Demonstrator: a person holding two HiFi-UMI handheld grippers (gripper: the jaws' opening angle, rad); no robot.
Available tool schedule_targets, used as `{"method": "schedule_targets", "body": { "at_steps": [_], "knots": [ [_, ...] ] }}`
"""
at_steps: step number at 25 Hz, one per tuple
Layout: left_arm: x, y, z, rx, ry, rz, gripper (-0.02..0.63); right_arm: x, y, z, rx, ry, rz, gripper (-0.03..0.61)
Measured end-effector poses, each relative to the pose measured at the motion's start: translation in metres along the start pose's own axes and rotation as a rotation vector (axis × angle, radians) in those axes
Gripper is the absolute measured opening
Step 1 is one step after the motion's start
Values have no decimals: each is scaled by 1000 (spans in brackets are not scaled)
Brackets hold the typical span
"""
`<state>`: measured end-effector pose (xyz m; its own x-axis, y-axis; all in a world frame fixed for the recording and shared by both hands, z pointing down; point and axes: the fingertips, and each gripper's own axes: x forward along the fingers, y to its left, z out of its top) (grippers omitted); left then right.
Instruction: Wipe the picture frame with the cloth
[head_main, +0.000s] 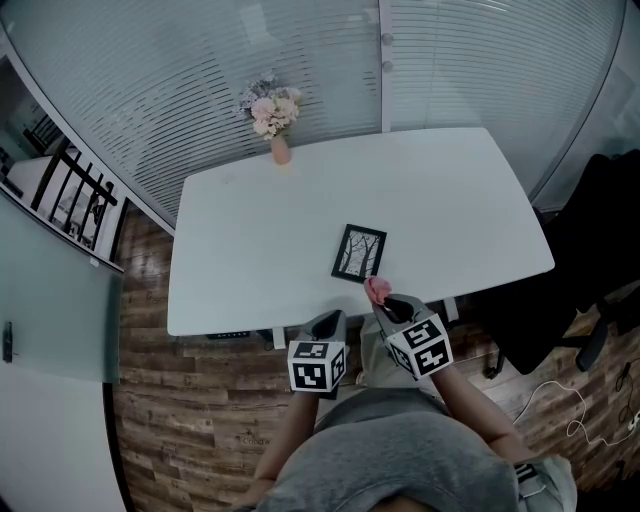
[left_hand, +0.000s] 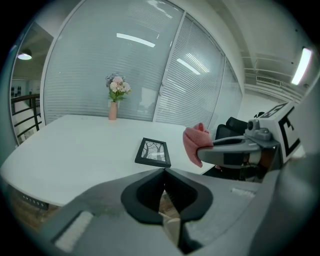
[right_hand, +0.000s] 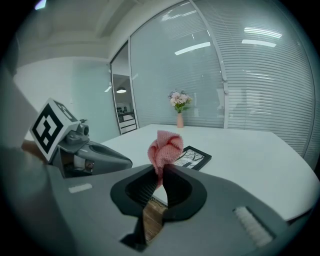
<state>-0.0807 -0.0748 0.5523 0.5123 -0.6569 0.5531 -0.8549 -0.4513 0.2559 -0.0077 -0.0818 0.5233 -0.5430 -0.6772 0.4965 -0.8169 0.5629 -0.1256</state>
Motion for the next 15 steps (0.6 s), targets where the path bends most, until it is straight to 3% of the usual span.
{"method": "schedule_targets", "body": {
  "at_steps": [15],
  "knots": [
    [1,-1,12,-3,-20,-26,2,3,3,10,33,-31,31,32]
  ]
}}
